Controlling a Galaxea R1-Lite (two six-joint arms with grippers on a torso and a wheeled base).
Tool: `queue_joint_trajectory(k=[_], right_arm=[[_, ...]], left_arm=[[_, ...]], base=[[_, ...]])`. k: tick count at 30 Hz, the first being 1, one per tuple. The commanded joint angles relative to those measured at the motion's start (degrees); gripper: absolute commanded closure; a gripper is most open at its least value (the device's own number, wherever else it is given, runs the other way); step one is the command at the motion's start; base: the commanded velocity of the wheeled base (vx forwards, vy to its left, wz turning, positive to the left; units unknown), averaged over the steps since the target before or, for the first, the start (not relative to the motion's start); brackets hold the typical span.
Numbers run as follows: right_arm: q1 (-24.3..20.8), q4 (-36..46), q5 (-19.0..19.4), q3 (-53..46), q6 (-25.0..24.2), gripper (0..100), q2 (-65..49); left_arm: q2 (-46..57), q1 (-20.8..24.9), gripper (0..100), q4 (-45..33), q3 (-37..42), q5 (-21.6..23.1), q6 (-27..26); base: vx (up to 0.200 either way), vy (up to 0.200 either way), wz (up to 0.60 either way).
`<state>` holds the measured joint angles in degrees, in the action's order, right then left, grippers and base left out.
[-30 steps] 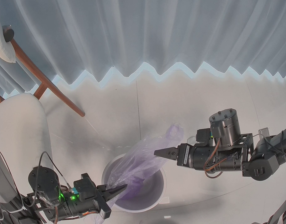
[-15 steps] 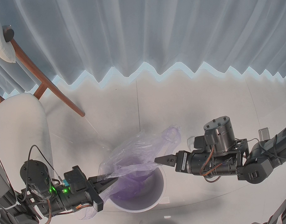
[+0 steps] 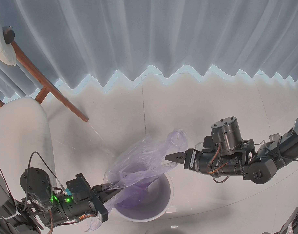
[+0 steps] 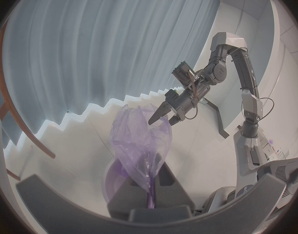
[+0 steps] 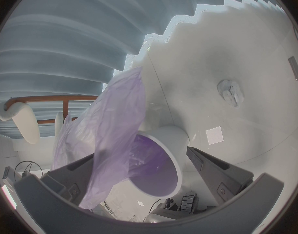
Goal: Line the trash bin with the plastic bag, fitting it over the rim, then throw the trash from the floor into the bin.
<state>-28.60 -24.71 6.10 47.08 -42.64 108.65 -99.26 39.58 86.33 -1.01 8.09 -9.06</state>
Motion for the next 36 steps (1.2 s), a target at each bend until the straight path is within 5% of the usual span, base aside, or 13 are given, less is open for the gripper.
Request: queue_joint_trajectory(k=[1, 16, 17, 36], right_arm=[[1.2, -0.3, 0.1, 0.8, 0.0, 0, 1.9], [1.8, -5.7, -2.4, 0.6, 0.1, 0, 4.2], [1.7, -5.7, -2.4, 0.5, 0.0, 100, 4.3], [-2.4, -11.9, -2.4, -4.0, 1.1, 100, -0.7]], left_arm=[[0.0, 0.1, 100, 0.1, 0.5, 0.0, 0.0], [-0.1, 0.1, 100, 0.0, 0.4, 0.0, 0.0], [-0.1, 0.1, 100, 0.0, 0.4, 0.0, 0.0], [-1.9, 1.5, 100, 0.0, 1.0, 0.0, 0.5]], base=[[0.000, 0.000, 0.00], [0.000, 0.000, 0.00], [0.000, 0.000, 0.00], [0.000, 0.000, 0.00]])
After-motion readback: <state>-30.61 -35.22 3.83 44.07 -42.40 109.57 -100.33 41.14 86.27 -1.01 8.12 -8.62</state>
